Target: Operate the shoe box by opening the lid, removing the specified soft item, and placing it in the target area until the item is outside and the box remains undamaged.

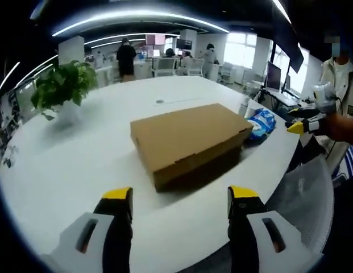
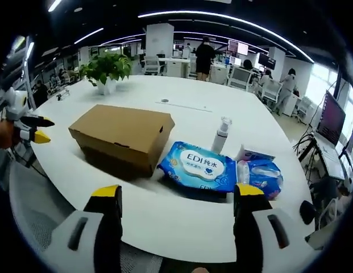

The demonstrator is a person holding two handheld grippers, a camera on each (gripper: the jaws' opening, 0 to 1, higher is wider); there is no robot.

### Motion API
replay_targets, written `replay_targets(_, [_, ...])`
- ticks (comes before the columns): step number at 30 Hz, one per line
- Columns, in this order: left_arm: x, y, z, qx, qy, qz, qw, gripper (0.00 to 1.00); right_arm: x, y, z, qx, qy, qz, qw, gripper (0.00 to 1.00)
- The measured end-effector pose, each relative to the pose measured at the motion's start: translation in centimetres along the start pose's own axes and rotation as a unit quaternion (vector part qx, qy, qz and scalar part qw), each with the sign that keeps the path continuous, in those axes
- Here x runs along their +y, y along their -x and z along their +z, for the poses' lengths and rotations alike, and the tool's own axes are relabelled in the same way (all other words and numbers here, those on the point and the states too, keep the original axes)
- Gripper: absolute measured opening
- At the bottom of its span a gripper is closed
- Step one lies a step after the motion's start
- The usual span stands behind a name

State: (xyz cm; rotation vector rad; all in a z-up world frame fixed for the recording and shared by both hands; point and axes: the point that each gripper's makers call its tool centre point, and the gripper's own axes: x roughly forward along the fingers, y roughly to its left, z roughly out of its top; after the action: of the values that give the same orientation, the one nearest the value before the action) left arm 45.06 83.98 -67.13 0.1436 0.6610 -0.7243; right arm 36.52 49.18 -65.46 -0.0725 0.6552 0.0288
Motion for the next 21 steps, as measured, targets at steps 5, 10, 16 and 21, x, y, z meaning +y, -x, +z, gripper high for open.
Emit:
replay_targets(5, [-0.9, 1.1, -0.6, -0.002, 0.001, -0.015, 0.9999, 0.76, 0.5, 2.0, -0.6, -0.002, -0.003, -0.016, 0.9999, 0.79])
replay_targets(10, [-1.1, 2.4, -1.1, -0.004, -0.002, -0.022, 0.9998, 0.85, 1.4, 4.3, -1.5, -0.004, -0.013, -0.033, 0.9994, 0.81])
replay_targets(16, [-0.9, 3.5, -1.2, -0.004, -0.002, -0.025, 0.9997, 0.93, 2.2, 6.0, -2.4, -0.002, -0.021, -0.043, 0.9989, 0.84])
replay_targets(21, [-1.3, 4.3, -0.9, -0.006, -0.006, -0.021, 0.9997, 0.99, 2.0, 6.8, -2.5, -0.005, -0.021, -0.048, 0.9986, 0.87])
